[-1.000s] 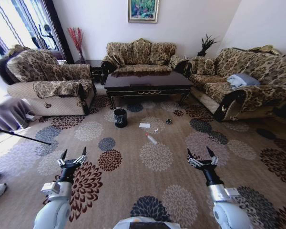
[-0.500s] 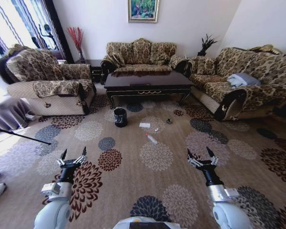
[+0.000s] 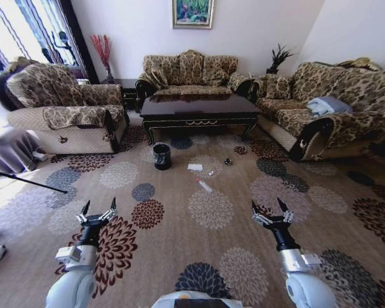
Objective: Move to the front of the table and pick up the trash from the floor, then place it into the trash bin.
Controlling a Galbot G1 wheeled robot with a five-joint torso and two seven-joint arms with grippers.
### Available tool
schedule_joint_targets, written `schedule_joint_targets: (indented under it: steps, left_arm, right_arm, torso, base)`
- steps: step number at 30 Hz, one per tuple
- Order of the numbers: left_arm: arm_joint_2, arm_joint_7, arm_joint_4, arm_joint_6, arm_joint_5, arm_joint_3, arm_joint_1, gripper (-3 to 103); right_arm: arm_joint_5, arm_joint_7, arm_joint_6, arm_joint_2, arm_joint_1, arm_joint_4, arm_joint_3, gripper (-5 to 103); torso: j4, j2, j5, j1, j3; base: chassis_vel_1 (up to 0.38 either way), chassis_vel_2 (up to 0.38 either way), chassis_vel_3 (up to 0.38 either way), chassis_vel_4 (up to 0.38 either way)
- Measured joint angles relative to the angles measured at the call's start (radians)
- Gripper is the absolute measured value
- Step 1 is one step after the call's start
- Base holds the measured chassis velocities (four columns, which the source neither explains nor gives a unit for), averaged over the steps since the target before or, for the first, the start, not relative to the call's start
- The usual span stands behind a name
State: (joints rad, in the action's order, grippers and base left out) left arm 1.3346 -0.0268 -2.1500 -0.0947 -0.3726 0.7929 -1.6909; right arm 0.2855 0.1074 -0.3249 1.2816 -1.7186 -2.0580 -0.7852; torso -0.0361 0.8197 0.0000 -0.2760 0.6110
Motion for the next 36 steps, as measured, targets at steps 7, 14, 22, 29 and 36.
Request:
schedule_joint_targets:
  steps: [7,14,22,29,36]
  left_arm:
    - [-0.006,0.000,0.002,-0.001,-0.002,0.000,0.002,100]
    - [-0.010,0.000,0.006,-0.002,-0.003,0.000,0.003,100]
    - [-0.013,0.000,0.009,-0.002,-0.003,0.000,0.005,100]
    - [-0.012,0.000,0.010,-0.003,-0.003,0.000,0.005,100]
    - [-0.008,0.000,0.011,-0.005,0.000,0.000,0.003,100]
  right_arm:
    - [0.000,0.000,-0.002,0.001,-0.002,0.003,0.000,100]
    - [0.000,-0.001,-0.003,0.003,-0.005,0.003,0.000,100]
    - [-0.002,-0.001,-0.004,0.004,-0.004,0.003,0.000,100]
    - [-0.002,-0.002,-0.004,0.006,-0.002,0.005,0.001,100]
    - [-0.004,-0.002,-0.007,0.008,-0.002,0.006,0.002,100]
  torso:
    - [0.0000,-0.035,0.0000,0.015,-0.019]
    - [0.0000,-0.063,0.0000,0.027,-0.036]
    - [0.0000,-0.102,0.0000,0.043,-0.059]
    - [0.0000,-0.134,0.0000,0.056,-0.078]
    - [0.0000,-0.170,0.0000,0.071,-0.099]
  base:
    - [0.000,0.000,0.000,0.000]
    - [0.000,0.000,0.000,0.000]
    - [0.000,0.000,0.000,0.000]
    - [0.000,0.000,0.000,0.000]
    - [0.000,0.000,0.000,0.000]
